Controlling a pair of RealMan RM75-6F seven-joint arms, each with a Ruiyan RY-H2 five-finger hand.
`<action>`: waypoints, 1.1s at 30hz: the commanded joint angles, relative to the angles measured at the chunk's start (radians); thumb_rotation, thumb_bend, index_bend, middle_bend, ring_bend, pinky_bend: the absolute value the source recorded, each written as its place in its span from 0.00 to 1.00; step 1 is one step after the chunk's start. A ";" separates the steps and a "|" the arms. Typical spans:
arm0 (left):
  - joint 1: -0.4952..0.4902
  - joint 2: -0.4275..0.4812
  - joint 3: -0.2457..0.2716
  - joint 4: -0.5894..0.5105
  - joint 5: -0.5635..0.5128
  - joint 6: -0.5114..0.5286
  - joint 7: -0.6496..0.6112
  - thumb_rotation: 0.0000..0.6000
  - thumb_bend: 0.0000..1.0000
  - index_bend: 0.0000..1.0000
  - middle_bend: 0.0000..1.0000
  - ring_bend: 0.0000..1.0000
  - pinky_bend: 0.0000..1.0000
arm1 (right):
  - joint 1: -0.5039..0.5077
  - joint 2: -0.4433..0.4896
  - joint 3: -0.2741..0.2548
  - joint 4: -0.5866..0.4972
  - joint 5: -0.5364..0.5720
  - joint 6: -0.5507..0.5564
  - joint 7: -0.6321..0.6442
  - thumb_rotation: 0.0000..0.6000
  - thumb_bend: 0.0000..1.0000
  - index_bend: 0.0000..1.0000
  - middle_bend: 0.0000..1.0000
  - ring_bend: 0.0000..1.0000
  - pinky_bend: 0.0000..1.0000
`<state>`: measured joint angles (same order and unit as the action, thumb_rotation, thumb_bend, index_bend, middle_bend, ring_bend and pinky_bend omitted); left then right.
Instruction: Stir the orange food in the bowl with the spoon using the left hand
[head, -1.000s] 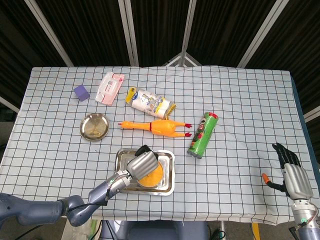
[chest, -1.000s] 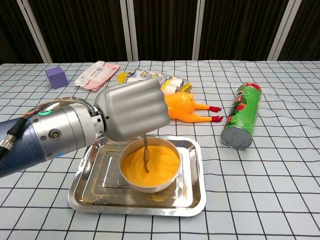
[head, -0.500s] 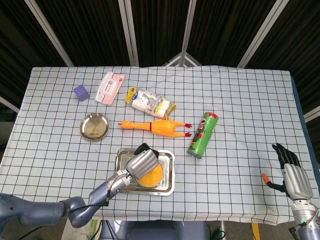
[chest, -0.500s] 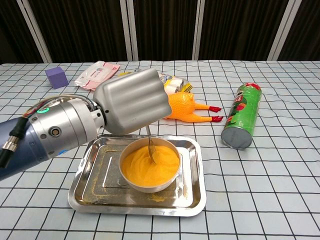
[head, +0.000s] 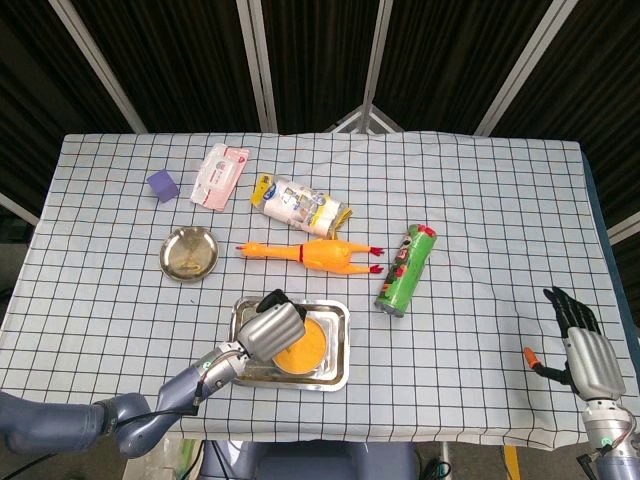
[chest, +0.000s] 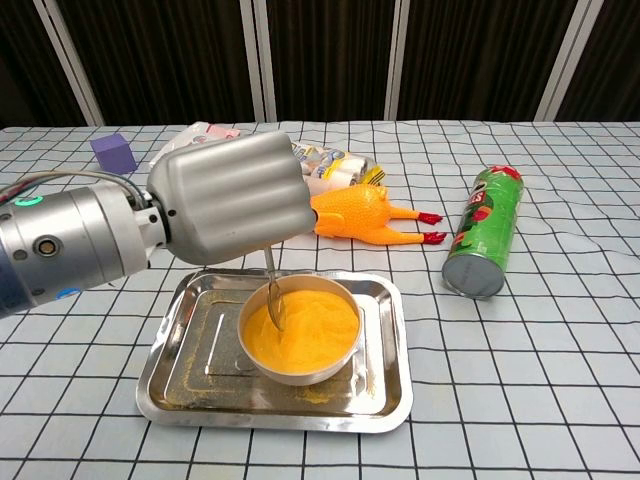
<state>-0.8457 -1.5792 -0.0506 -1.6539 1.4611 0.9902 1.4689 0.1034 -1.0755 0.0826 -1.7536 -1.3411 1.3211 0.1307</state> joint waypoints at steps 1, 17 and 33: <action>-0.003 -0.013 0.007 0.007 -0.009 -0.010 0.011 1.00 0.67 0.81 1.00 0.93 0.93 | 0.000 0.000 0.000 0.000 0.000 0.000 0.000 1.00 0.37 0.00 0.00 0.00 0.00; -0.018 -0.120 -0.005 0.083 -0.076 -0.004 0.075 1.00 0.67 0.81 1.00 0.93 0.93 | 0.002 0.002 0.001 0.001 0.003 -0.005 0.009 1.00 0.37 0.00 0.00 0.00 0.00; -0.013 -0.133 -0.017 0.065 -0.046 0.074 0.058 1.00 0.67 0.81 1.00 0.94 0.93 | 0.000 0.003 0.000 0.001 0.000 -0.003 0.009 1.00 0.37 0.00 0.00 0.00 0.00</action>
<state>-0.8588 -1.7199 -0.0708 -1.5789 1.4112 1.0626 1.5264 0.1039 -1.0726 0.0825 -1.7531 -1.3406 1.3178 0.1397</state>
